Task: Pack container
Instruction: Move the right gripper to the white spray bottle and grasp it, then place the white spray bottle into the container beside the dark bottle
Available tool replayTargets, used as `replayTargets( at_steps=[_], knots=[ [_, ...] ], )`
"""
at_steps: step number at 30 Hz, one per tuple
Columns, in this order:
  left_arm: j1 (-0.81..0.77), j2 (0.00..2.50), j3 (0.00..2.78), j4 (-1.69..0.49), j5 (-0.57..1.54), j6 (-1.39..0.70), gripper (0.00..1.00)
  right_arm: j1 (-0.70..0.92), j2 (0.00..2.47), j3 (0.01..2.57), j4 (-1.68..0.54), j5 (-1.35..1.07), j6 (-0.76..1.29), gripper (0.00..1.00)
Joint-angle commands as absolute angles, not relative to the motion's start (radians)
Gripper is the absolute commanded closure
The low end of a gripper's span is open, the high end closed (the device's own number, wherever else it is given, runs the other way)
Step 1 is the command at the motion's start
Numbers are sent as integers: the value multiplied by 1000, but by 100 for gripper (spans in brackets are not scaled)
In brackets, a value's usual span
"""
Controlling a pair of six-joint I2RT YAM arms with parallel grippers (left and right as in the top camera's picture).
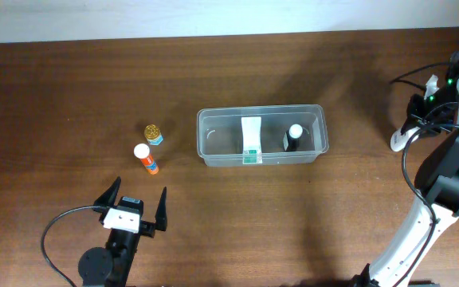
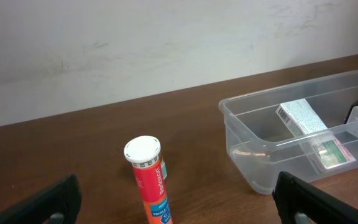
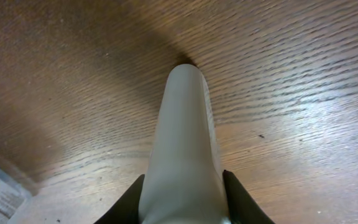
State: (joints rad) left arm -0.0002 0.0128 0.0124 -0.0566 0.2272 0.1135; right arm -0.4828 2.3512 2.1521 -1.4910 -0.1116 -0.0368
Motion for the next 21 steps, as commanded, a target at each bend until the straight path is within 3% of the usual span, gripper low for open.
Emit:
replayTargets(
  at_steps=[1,14,21],
  knots=[
    [6,5,9,-62,217,129,0,-478,2365,2189,-1512,-159,-37,72],
    [6,5,9,-62,217,129,1,-449,2267,2461,-1699,-363,-49,73],
    [6,5,9,-62,217,129,1,-287,2032,2457,-1699,-360,-48,72]
  ],
)
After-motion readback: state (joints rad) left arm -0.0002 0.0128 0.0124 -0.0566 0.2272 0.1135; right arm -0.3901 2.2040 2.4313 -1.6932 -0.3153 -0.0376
